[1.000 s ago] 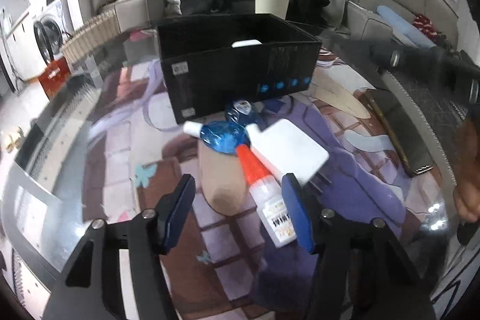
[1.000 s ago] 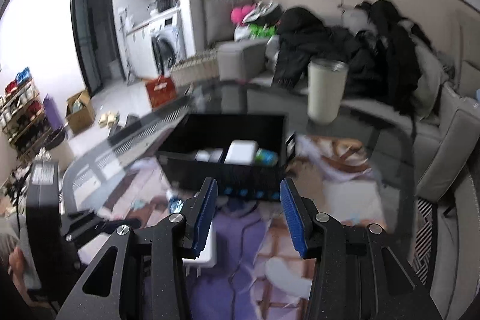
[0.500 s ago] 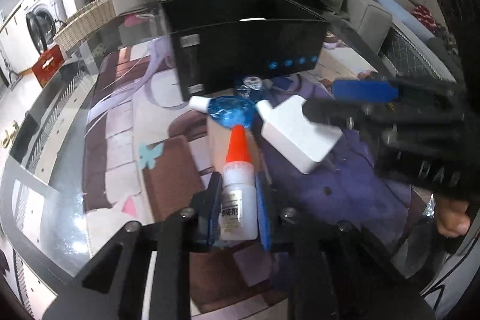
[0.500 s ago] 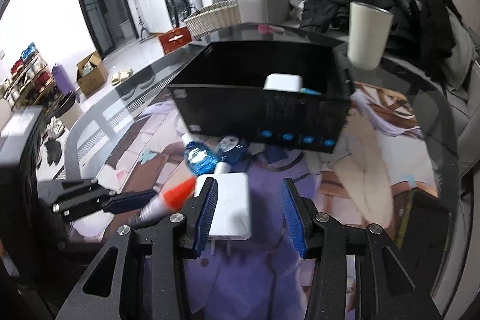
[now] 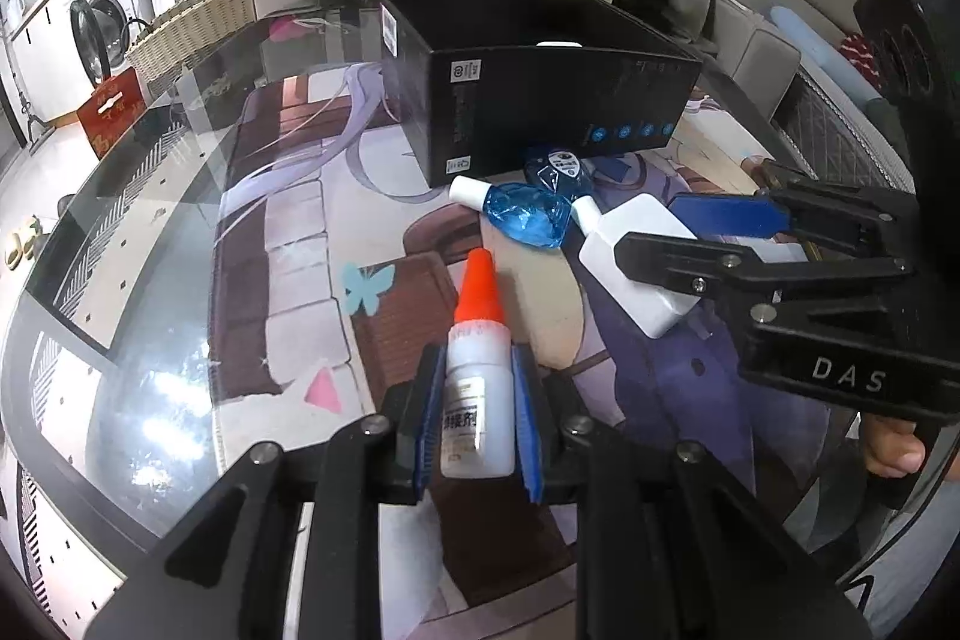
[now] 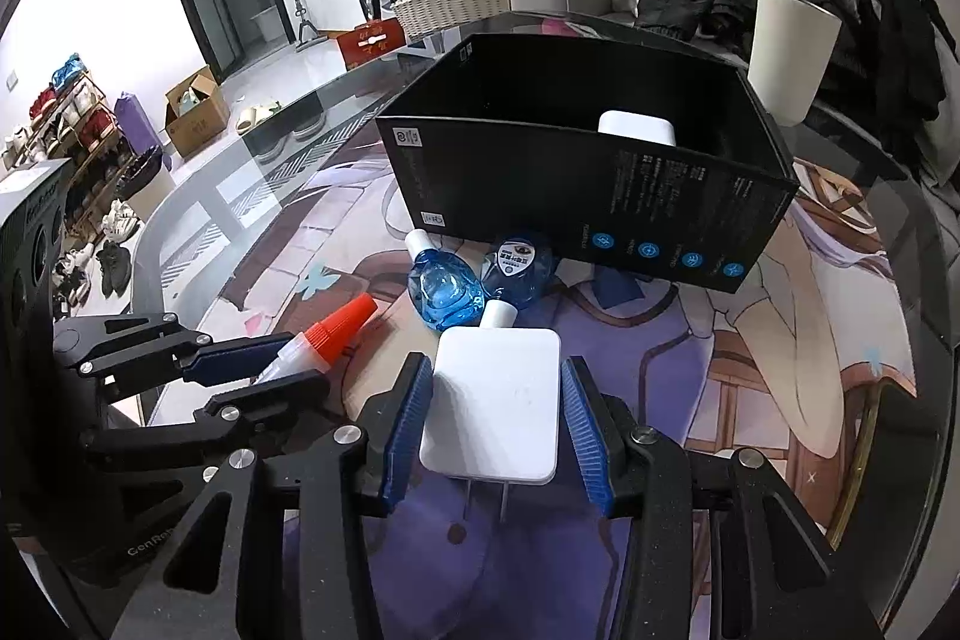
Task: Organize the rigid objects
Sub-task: 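Grasp the glue bottle with the left tool while the right tool grasps the white charger, then lift the glue bottle and charger and carry both over the black box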
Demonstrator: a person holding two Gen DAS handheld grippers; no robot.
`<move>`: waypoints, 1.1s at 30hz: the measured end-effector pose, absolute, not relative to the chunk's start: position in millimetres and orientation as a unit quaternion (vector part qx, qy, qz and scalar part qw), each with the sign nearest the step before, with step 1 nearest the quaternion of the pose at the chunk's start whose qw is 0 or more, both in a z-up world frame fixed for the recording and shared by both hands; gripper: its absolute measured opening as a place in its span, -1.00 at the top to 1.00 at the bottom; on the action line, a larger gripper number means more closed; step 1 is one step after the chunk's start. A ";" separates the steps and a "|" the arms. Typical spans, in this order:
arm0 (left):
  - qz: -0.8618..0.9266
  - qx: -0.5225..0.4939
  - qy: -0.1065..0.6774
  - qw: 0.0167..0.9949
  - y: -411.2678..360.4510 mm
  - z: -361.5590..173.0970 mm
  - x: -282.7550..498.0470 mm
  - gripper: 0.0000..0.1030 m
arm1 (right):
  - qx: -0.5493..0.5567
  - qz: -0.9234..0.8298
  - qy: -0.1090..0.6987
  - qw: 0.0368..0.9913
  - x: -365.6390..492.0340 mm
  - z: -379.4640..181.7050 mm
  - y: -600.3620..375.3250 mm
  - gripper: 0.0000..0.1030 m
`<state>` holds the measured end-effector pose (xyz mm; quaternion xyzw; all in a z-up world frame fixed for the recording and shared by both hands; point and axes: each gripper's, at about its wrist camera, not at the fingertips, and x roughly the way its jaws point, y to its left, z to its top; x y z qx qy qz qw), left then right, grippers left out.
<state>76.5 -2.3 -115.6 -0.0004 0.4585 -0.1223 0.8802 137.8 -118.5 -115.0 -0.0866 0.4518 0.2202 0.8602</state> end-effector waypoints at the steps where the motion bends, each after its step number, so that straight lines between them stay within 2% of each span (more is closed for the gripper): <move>1: -0.122 0.001 0.459 0.880 -2.3 -115.5 75.9 0.26 | -0.090 0.218 0.451 0.861 137.3 -114.5 -118.0 0.08; 3: -0.114 -0.001 0.460 0.880 -0.8 -116.3 74.0 -0.01 | -0.091 0.213 0.450 0.862 136.9 -113.8 -119.1 -0.06; 6: -0.116 0.004 0.459 0.881 -1.7 -116.9 73.0 0.00 | -0.088 0.214 0.474 0.850 139.4 -122.4 -118.6 -0.14; 8: -0.116 0.003 0.458 0.882 -0.8 -116.9 72.5 0.05 | -0.096 0.219 0.480 0.844 138.7 -128.0 -114.6 -0.14; 9: -0.114 0.005 0.457 0.882 -0.7 -116.7 72.4 0.19 | -0.100 0.222 0.480 0.843 138.6 -129.0 -113.2 -0.10; 10: -0.115 0.008 0.457 0.882 -1.1 -116.4 72.3 0.54 | -0.100 0.223 0.478 0.844 138.8 -128.5 -113.1 -0.03; 11: -0.117 0.011 0.457 0.882 -1.9 -115.9 72.6 0.61 | -0.100 0.224 0.479 0.843 139.5 -128.3 -113.1 0.10; 24: -0.124 0.010 0.449 0.885 -7.6 -108.5 74.0 0.63 | -0.096 0.230 0.478 0.842 134.8 -125.2 -118.4 0.13; 33: -0.128 0.018 0.397 0.909 -17.3 -79.6 74.1 0.63 | -0.082 0.218 0.434 0.870 130.0 -99.8 -132.0 0.13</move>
